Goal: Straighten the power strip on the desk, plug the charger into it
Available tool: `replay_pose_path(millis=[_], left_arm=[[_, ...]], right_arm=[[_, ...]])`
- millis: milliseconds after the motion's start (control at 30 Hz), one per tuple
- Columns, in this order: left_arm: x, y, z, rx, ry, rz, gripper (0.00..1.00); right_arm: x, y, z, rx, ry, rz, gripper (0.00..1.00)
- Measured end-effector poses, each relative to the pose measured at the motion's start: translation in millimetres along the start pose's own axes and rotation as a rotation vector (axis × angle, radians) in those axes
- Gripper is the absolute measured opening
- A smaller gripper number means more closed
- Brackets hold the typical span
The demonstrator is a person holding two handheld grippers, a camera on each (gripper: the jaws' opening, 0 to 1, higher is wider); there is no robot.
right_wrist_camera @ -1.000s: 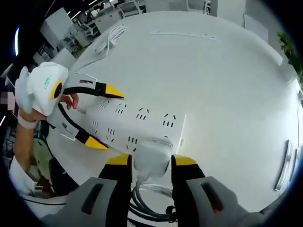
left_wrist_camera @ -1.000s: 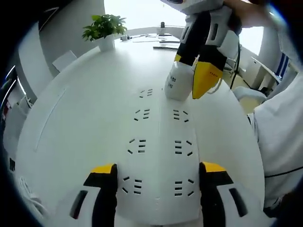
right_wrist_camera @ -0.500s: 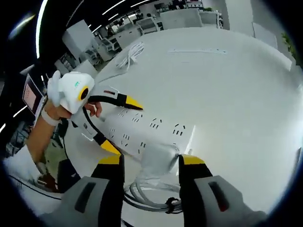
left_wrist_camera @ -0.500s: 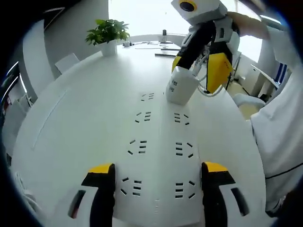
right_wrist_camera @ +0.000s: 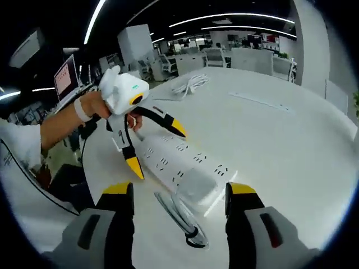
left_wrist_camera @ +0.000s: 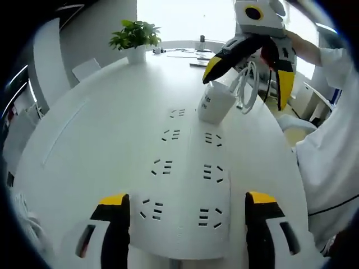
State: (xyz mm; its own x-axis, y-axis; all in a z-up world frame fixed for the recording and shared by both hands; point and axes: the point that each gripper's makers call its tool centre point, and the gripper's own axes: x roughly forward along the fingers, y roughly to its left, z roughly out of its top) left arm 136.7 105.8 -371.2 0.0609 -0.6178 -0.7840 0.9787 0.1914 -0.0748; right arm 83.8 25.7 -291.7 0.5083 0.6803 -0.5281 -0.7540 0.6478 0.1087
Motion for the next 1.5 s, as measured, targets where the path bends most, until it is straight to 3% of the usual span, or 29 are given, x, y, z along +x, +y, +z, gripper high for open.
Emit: replay_pose_path(millis=[133, 300, 433, 567, 700, 867, 1033, 1200, 1367, 1500], left_arm=[[-11.4, -11.5, 5.9, 0.005, -0.028, 0.016, 0.87], [-27.4, -29.9, 16.8, 0.003, -0.091, 0.066, 0.96], [-39.4, -36.5, 18.9, -0.023, -0.143, 0.092, 0.96], [-52.2, -43.7, 13.6, -0.077, -0.175, 0.125, 0.96], [-69.3, -58.0, 4.5, -0.112, -0.198, 0.183, 0.96], [-89.1, -77.5, -1.4, -0.163, -0.238, 0.238, 0.96], [-102.2, -83.9, -25.8, -0.254, -0.160, 0.351, 0.96], [-111.2, -107.1, -39.3, -0.259, -0.138, 0.364, 0.96], [-131.5, -121.6, -57.6, -0.386, -0.119, 0.436, 0.96], [-141.1, -131.4, -72.1, -0.396, -0.092, 0.477, 0.96]], right_arm=[[-4.4, -2.0, -6.9, 0.031, -0.008, 0.003, 0.79], [-11.4, -0.3, -5.5, -0.012, -0.055, -0.026, 0.87], [-16.1, -5.0, -9.8, -0.005, -0.056, -0.043, 0.94], [-20.9, -2.4, -13.8, -0.021, -0.066, -0.051, 0.95], [-30.6, -4.0, -16.2, -0.102, -0.060, -0.098, 0.97], [-46.6, -8.1, -15.8, -0.097, -0.059, -0.143, 0.97], [-58.2, -20.9, -24.9, -0.100, -0.030, -0.203, 0.97], [-70.6, -27.7, -32.5, -0.066, -0.014, -0.220, 0.97], [-86.9, -36.5, -45.1, -0.063, 0.046, -0.308, 0.97], [-95.4, -34.2, -53.2, -0.029, 0.034, -0.318, 0.97]])
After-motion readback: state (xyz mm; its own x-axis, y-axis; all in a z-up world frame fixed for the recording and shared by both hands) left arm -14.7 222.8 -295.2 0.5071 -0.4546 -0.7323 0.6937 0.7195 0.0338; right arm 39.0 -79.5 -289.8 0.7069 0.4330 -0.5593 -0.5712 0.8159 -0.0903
